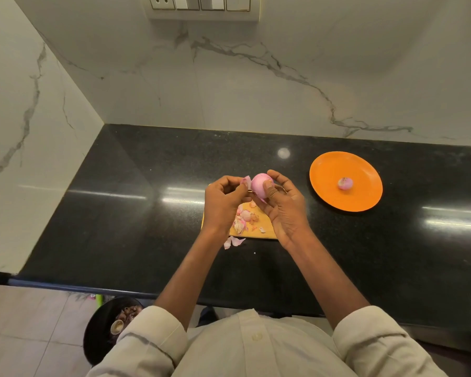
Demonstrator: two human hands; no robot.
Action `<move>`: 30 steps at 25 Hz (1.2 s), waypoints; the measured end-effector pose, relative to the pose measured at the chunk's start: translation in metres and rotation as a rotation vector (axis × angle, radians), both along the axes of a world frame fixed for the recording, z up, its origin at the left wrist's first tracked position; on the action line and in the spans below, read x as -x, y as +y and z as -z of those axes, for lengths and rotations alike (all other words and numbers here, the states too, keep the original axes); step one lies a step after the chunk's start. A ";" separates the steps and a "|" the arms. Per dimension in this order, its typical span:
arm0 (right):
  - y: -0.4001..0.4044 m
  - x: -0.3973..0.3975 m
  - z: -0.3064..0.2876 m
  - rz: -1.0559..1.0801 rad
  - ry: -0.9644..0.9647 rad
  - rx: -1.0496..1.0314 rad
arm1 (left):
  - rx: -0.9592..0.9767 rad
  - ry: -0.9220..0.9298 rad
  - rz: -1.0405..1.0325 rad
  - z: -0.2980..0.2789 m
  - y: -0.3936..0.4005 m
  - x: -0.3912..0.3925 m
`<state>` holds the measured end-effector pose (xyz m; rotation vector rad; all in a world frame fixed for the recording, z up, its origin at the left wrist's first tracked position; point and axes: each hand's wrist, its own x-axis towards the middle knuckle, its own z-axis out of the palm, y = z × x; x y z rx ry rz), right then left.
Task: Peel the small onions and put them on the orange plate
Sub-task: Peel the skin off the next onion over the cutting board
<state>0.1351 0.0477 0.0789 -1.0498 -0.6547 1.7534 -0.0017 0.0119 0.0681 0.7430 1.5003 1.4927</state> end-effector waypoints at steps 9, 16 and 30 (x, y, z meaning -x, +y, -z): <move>0.003 -0.005 0.003 -0.091 0.076 0.095 | 0.024 -0.359 0.023 -0.003 -0.002 0.005; 0.004 -0.002 -0.002 -0.158 0.061 0.129 | 0.092 -0.293 0.002 0.007 -0.001 0.005; 0.004 -0.006 -0.001 -0.055 -0.131 0.022 | -0.025 -0.018 0.083 0.011 -0.005 0.001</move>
